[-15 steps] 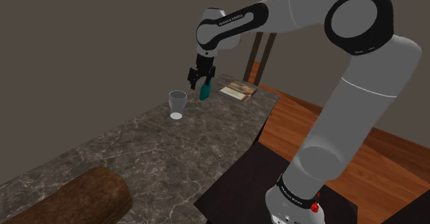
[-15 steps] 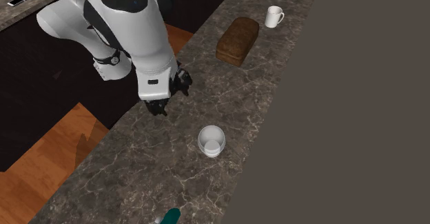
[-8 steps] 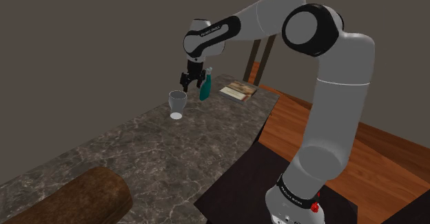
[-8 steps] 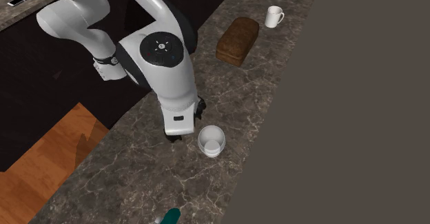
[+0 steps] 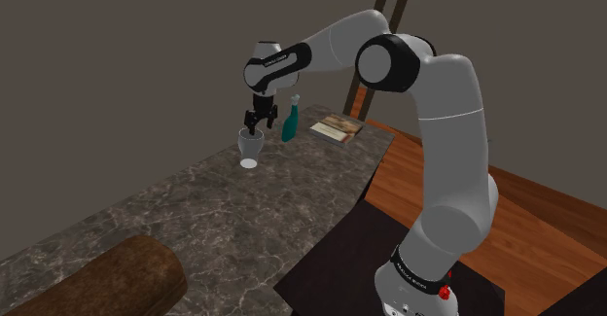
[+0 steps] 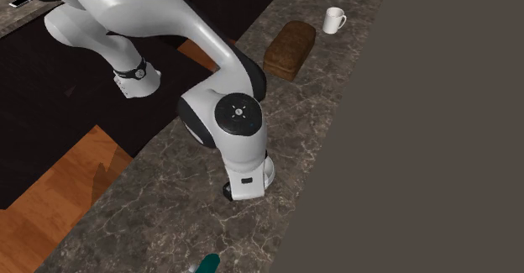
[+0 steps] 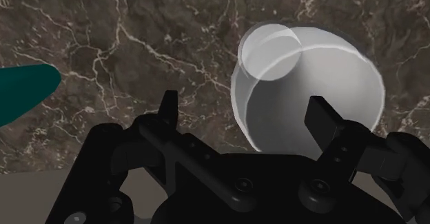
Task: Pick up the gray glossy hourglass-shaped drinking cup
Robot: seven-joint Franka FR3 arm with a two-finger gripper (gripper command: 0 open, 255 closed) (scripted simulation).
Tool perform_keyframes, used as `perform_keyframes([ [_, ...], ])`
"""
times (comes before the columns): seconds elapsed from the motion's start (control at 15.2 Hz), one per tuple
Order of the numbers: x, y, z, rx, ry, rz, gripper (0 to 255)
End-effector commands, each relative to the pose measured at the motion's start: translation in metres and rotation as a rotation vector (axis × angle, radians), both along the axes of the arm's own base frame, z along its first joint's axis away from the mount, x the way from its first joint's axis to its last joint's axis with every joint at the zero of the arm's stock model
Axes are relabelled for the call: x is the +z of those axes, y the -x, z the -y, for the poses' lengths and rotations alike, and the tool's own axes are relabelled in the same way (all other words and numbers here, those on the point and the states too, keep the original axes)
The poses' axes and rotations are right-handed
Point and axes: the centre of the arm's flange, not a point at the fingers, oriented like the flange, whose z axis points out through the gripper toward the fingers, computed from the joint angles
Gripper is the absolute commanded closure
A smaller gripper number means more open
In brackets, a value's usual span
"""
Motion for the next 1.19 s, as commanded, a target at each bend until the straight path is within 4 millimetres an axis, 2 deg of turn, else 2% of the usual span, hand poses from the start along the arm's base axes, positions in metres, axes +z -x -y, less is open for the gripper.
perform_keyframes([
  [0.0,-0.011,-0.001,0.0,0.001,0.001,0.0,0],
  [0.26,-0.035,-0.001,0.0,0.001,0.001,0.0,0],
  [0.4,-0.035,-0.001,0.0,0.001,0.001,0.0,0],
  [0.46,-0.035,-0.001,0.0,0.001,0.001,0.0,255],
  [1.06,-0.035,-0.001,0.0,0.001,0.001,0.0,255],
  [1.12,-0.03,-0.001,0.0,0.001,0.001,0.0,255],
])
